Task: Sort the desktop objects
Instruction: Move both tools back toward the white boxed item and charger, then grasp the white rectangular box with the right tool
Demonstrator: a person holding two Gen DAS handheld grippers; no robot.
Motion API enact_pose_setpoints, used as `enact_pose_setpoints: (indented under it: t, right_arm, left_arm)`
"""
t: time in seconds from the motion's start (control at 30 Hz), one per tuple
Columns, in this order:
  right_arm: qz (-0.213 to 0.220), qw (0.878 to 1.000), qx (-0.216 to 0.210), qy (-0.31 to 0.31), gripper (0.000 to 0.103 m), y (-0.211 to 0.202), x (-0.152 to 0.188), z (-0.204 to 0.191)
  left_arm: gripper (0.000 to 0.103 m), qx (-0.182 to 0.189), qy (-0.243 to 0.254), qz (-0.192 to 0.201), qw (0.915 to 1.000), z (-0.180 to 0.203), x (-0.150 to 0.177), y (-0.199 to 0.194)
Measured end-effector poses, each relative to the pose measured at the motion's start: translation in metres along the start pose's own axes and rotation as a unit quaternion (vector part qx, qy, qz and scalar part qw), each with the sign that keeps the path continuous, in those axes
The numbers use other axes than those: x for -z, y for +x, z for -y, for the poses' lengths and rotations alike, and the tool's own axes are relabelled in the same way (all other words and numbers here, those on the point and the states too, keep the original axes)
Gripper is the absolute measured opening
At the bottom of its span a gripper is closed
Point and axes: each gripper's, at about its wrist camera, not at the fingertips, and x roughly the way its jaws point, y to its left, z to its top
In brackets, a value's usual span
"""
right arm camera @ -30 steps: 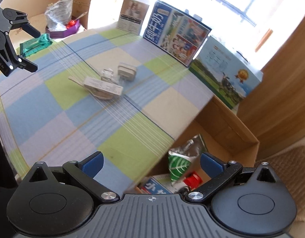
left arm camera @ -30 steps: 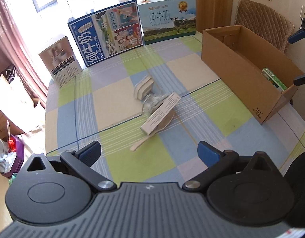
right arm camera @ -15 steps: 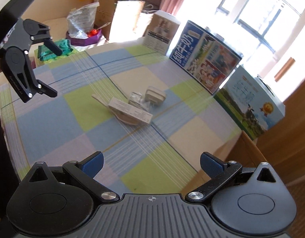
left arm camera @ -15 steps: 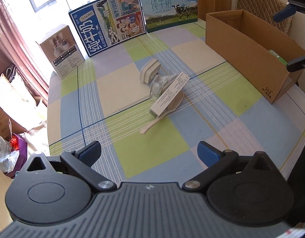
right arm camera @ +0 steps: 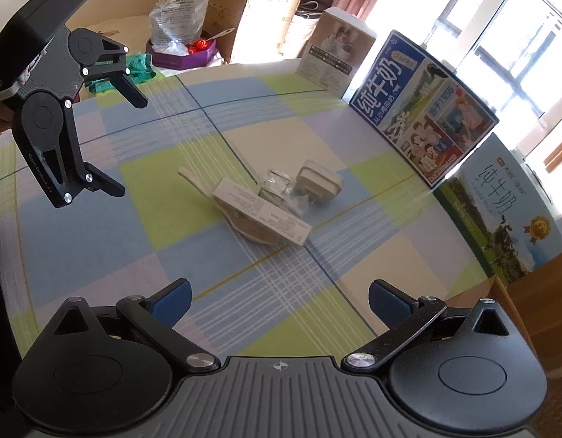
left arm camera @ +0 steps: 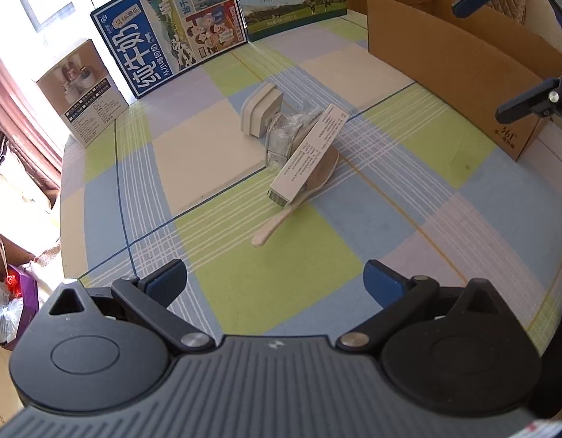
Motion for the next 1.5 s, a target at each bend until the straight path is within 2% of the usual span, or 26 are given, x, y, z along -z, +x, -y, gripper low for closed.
enact_pose_setpoints:
  t: [0.1,0.23,0.37,0.53,0.7,0.8,0.9,1.17,1.3,1.33,1.4,1.47,1.5]
  right_arm:
    - [-0.006,1.000,-0.008,-0.005,0.101,0.017,-0.003,0.000]
    - [-0.017,0.999,-0.019,-0.021,0.100,0.039,-0.005,0.000]
    - [-0.027,0.998,-0.025,-0.043,0.084,0.059,-0.008,0.003]
    - [-0.023,0.997,-0.027,-0.067,0.080,0.080,-0.014,0.012]
    - [-0.016,0.987,-0.024,-0.156,0.080,0.100,-0.018,0.008]
    - [-0.021,0.984,-0.023,-0.176,0.077,0.115,-0.017,0.010]
    - [-0.020,0.980,-0.019,-0.196,0.070,0.127,-0.016,0.011]
    - [-0.025,0.960,-0.001,-0.279,0.052,0.149,-0.016,0.004]
    - [-0.031,0.953,0.005,-0.302,0.046,0.159,-0.018,0.001]
    - [-0.033,0.953,0.006,-0.302,0.043,0.161,-0.019,0.001]
    - [-0.036,0.954,0.006,-0.298,0.032,0.165,-0.021,0.000]
    - [-0.038,0.954,0.003,-0.298,0.029,0.165,-0.022,-0.002]
    - [-0.039,0.954,0.003,-0.299,0.029,0.165,-0.021,-0.004]
  left_arm:
    - [0.100,0.006,0.002,-0.005,1.0000,-0.004,-0.001,0.013]
    - [0.091,0.030,-0.003,-0.016,0.9994,-0.011,-0.005,0.032]
    - [0.086,0.039,0.009,-0.022,0.9989,-0.013,-0.010,0.049]
    - [0.081,0.051,0.027,-0.022,0.9981,-0.013,-0.015,0.067]
    - [0.081,0.053,0.031,-0.018,0.9979,-0.013,-0.018,0.081]
    - [0.075,0.052,0.041,-0.018,0.9976,-0.013,-0.018,0.087]
    - [0.072,0.052,0.054,-0.014,0.9970,-0.013,-0.017,0.092]
    - [0.063,0.069,0.097,-0.019,0.9927,-0.012,-0.017,0.105]
    - [0.050,0.072,0.095,-0.019,0.9927,-0.014,-0.020,0.109]
    - [0.043,0.073,0.093,-0.019,0.9928,-0.014,-0.021,0.110]
    - [0.038,0.076,0.092,-0.019,0.9926,-0.014,-0.023,0.112]
    - [0.033,0.078,0.093,-0.019,0.9925,-0.013,-0.023,0.113]
    - [0.027,0.079,0.093,-0.018,0.9924,-0.012,-0.023,0.113]
